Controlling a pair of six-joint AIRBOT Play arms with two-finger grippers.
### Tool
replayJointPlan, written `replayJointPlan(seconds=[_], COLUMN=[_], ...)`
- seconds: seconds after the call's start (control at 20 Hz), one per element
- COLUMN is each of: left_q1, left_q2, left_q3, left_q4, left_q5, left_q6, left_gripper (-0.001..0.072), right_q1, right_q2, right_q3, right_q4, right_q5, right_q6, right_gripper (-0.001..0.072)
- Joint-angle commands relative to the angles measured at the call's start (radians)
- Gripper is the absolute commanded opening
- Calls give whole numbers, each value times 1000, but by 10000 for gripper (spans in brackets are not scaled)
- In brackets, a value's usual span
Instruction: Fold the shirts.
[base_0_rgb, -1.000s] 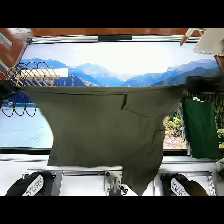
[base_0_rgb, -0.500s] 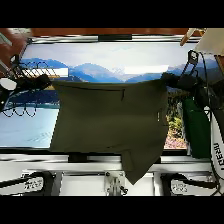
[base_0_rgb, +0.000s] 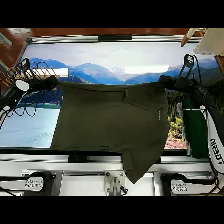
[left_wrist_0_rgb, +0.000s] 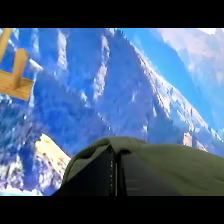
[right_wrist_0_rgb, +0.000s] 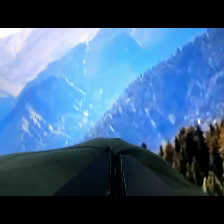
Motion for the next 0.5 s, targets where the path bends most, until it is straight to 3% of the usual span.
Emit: replayJointPlan(seconds=[0.0, 0.25, 0.45], left_q1=[-1, 58, 87], left_q2=[-5, -3, -1], left_q3=[1, 2, 2], left_q4=[5, 103, 121], left_q5=[-97, -486, -727], left_q6=[0, 5, 107], left_gripper=[30, 29, 29], right_q1=[0, -4, -3], right_q2=[-1, 29, 39], right_q3=[0, 0, 0], right_q4=[-7, -66, -98], right_q5=[-118, -349, -554], right_q6=[1, 1, 1], right_gripper=[60, 61, 60])
